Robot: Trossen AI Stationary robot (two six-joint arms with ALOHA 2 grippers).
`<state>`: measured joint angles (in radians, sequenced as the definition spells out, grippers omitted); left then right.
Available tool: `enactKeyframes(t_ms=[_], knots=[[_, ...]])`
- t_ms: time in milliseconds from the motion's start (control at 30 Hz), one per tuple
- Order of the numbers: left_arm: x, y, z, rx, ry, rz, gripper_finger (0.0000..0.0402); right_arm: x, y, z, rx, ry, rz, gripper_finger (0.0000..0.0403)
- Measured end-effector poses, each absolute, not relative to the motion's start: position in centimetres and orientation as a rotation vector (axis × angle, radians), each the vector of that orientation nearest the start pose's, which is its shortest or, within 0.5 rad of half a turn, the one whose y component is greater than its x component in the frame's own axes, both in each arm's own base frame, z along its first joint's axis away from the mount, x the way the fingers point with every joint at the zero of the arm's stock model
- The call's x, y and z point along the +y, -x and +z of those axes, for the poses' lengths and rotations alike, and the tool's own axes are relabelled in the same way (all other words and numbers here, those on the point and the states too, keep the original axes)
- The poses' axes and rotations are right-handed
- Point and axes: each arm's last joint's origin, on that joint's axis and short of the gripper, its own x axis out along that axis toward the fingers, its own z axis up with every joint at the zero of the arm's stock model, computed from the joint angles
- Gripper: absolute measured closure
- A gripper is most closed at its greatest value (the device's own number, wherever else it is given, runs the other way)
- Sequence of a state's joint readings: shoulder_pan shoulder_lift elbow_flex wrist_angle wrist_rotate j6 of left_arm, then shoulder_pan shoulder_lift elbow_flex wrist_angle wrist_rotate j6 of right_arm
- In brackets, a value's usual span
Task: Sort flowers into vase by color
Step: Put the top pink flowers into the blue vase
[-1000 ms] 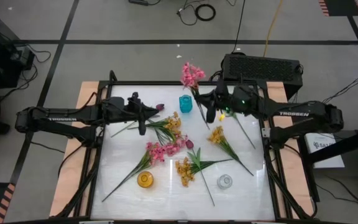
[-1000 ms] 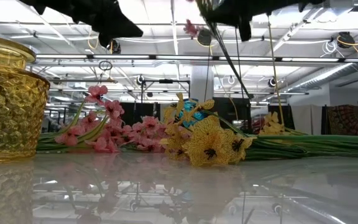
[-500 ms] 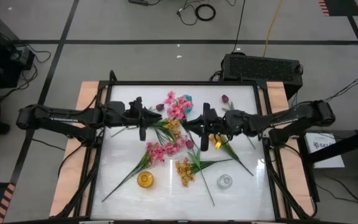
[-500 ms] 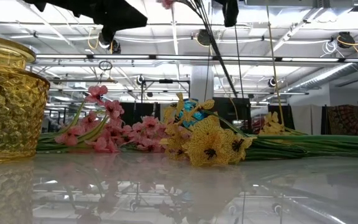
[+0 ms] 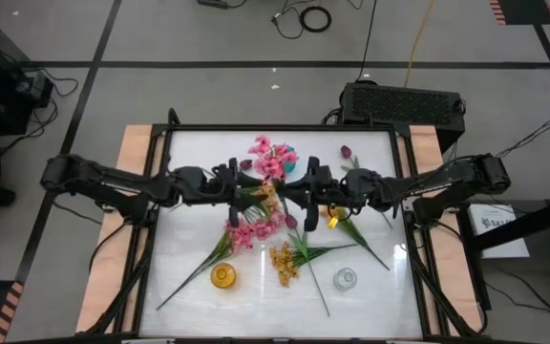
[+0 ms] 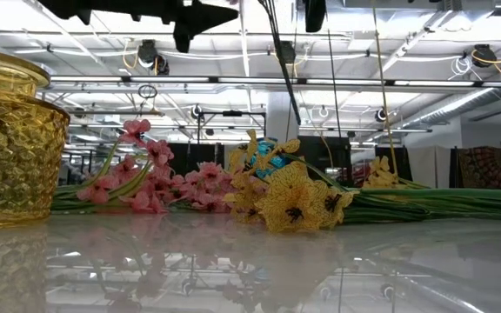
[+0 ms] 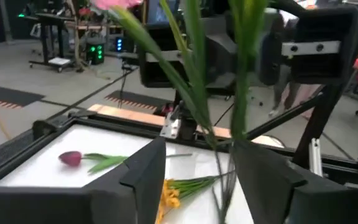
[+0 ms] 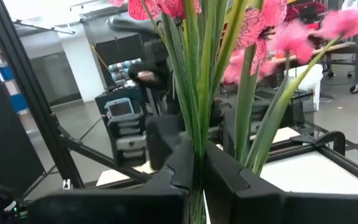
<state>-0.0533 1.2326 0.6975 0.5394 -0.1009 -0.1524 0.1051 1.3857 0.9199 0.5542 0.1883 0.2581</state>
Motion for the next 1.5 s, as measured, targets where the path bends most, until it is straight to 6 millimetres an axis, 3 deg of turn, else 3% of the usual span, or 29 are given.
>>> enactKeyframes(t_ms=[467,800,933,1267,1500], knots=[[-1.7,-31.1,26.9,-0.002,0.152,0.063,0.0093,2.7,-31.2,31.5,-0.097,-0.232,-0.101,0.0387],[-1.9,-33.3,27.1,0.002,0.151,0.06,0.0083,2.7,-31.2,31.5,-0.093,-0.211,-0.102,0.0387],[-1.9,-33.3,27.2,0.0,0.15,0.055,0.0102,2.7,-31.2,31.4,-0.086,-0.209,-0.103,0.0387],[-2.0,-33.3,27.4,-0.008,0.151,0.028,0.0223,2.7,-31.2,31.3,-0.071,-0.206,-0.104,0.0387],[-2.1,-32.7,28.1,-0.014,0.151,-0.016,0.0273,2.7,-31.2,31.0,-0.04,-0.201,-0.106,0.0387]])
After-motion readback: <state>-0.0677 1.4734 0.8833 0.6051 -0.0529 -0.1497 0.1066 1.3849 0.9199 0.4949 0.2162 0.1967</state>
